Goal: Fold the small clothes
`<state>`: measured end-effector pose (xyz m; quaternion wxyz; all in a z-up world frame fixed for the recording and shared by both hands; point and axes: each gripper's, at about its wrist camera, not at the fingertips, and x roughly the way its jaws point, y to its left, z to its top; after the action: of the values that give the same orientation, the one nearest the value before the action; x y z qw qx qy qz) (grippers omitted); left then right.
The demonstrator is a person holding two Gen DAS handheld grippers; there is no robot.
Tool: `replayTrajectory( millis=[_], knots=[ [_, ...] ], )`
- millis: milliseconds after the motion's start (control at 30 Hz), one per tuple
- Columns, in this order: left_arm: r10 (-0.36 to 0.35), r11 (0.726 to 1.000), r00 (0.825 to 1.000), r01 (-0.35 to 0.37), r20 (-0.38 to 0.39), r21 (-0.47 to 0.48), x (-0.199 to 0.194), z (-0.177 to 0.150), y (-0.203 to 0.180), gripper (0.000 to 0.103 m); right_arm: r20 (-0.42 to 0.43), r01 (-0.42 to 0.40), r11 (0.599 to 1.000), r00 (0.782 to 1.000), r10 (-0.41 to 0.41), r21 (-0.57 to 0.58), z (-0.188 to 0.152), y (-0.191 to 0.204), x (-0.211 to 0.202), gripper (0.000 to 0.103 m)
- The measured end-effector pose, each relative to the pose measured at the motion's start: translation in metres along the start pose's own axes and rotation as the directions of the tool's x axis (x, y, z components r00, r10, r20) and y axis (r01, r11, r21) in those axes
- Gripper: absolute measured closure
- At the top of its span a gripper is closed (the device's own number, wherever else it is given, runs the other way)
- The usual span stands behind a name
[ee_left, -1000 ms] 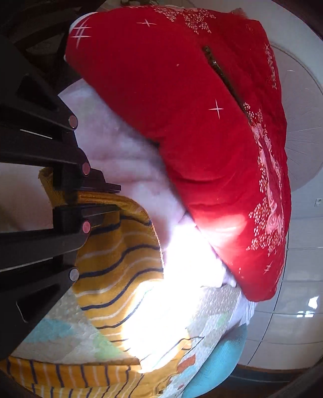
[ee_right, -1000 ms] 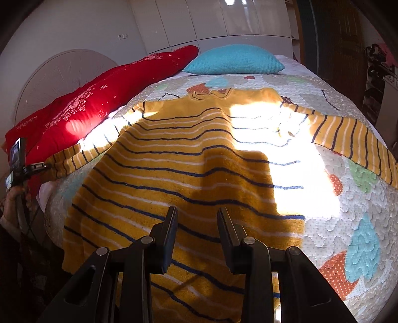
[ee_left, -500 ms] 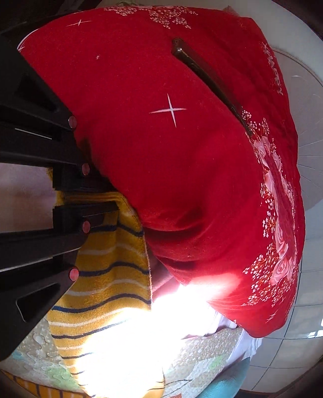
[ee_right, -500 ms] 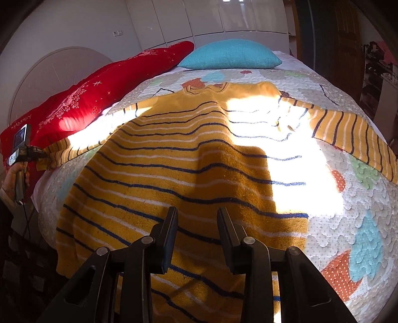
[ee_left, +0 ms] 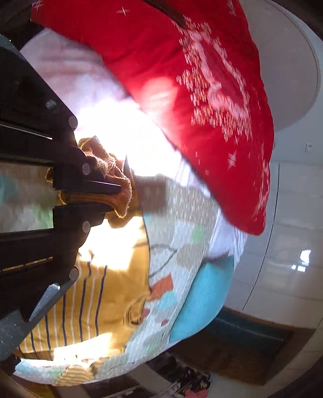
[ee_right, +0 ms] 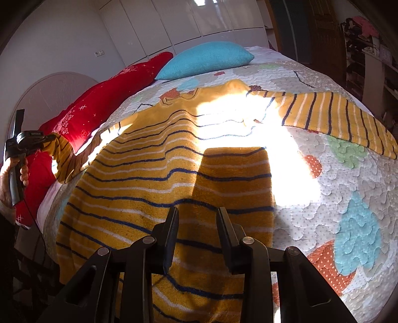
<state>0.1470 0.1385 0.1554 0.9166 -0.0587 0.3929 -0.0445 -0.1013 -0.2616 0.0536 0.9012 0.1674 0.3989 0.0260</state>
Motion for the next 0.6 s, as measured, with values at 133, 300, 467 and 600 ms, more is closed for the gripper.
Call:
replayTrajectory(
  millis=[133, 300, 467, 600],
  knots=[
    [-0.142, 0.983, 0.99, 0.144, -0.02, 0.111, 0.022, 0.003, -0.115, 0.097, 0.014, -0.025, 0.995, 1.0, 0.024, 0.093, -0.008, -0.024, -0.008, 0.069],
    [-0.281, 0.937, 0.953, 0.298, -0.117, 0.18, 0.057, -0.012, -0.226, 0.097, 0.027, -0.028, 0.987, 0.999, 0.024, 0.159, -0.016, -0.05, -0.015, 0.069],
    [-0.252, 0.926, 0.942, 0.302, -0.223, 0.226, 0.103, -0.049, -0.291, 0.094, 0.038, -0.013, 0.984, 0.999, 0.007, 0.178, -0.02, -0.065, -0.022, 0.069],
    [-0.352, 0.895, 0.877, 0.418, -0.327, 0.156, 0.109, -0.07, -0.29, 0.058, 0.052, -0.004, 0.982, 0.999, -0.006, 0.189, -0.022, -0.071, -0.028, 0.069]
  ],
)
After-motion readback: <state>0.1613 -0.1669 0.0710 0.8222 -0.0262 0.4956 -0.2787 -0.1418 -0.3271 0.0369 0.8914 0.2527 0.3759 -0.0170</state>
